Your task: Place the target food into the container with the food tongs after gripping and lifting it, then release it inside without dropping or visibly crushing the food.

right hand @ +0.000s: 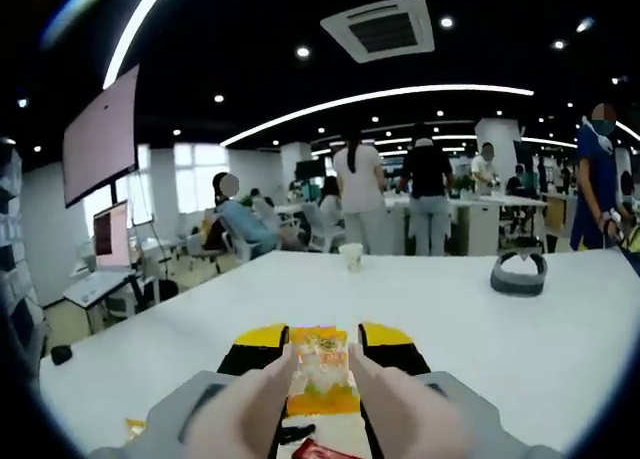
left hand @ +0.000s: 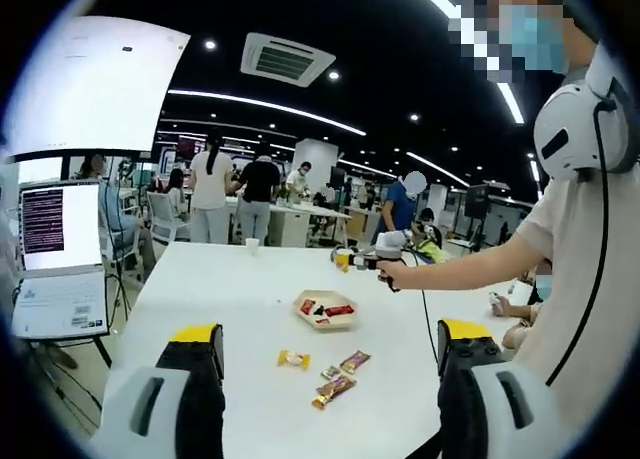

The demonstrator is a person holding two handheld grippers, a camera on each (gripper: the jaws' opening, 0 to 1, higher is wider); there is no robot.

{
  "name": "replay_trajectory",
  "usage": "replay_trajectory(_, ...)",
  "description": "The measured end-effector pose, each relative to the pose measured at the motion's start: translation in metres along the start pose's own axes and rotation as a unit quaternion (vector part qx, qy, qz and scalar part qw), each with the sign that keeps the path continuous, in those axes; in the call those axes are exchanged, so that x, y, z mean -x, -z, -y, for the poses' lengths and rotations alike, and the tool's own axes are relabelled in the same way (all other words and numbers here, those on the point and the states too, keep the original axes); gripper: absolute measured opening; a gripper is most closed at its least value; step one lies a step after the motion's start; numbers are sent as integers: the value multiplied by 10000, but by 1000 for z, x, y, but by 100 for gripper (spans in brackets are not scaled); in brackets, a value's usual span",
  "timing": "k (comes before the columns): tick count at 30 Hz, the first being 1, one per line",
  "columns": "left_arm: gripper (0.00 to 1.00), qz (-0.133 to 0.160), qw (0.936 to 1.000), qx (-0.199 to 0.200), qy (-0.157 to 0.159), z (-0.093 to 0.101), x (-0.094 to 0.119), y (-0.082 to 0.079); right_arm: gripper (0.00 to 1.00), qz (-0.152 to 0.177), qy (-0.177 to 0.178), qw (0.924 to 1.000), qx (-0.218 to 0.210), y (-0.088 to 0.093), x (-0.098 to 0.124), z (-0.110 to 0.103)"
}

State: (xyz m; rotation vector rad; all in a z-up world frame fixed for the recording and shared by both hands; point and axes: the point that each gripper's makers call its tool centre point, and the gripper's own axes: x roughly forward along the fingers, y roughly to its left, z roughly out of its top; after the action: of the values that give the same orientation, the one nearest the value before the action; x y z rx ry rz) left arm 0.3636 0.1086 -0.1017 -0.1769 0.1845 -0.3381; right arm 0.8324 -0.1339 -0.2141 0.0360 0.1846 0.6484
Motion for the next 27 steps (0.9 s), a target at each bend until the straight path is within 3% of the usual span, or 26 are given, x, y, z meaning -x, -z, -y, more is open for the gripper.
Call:
replay_trajectory(11,88,5,10000,49,4,-2,-4,0,30,-88,-199,9989,414,8,5,-14)
replay_trajectory(18,88,-43,10000,3,68,2,-4,0,30,-71,-331,9991,237,14,10,-25)
replay_trajectory(27,88,3,10000,-9,61,4,-1,-1,30,-269,-1086,9925,499,35,30,-69)
